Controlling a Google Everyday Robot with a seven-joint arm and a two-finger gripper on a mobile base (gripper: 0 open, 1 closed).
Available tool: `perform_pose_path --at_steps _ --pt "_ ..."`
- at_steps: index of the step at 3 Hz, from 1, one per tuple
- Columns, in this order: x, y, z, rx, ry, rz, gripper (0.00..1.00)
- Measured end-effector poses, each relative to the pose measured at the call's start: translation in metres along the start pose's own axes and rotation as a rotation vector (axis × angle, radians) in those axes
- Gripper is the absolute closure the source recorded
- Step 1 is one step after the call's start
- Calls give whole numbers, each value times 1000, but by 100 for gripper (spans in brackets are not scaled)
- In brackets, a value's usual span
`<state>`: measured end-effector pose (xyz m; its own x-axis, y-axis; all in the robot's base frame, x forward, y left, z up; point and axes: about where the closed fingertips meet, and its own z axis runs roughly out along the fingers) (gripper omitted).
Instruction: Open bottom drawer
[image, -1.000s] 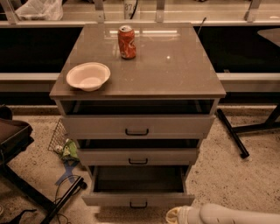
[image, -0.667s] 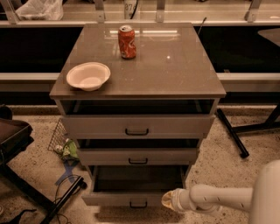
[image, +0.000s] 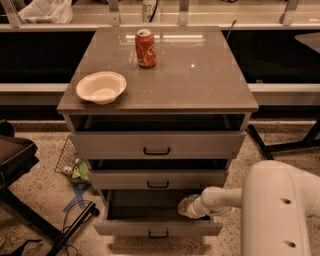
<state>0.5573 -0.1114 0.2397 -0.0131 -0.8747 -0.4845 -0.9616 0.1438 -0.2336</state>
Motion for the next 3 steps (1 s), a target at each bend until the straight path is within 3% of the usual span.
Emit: perform_pose_path --at_steps 2,3 --pt "37 -14 69 -37 44 53 100" --pt "39 -17 73 -32 42 58 100"
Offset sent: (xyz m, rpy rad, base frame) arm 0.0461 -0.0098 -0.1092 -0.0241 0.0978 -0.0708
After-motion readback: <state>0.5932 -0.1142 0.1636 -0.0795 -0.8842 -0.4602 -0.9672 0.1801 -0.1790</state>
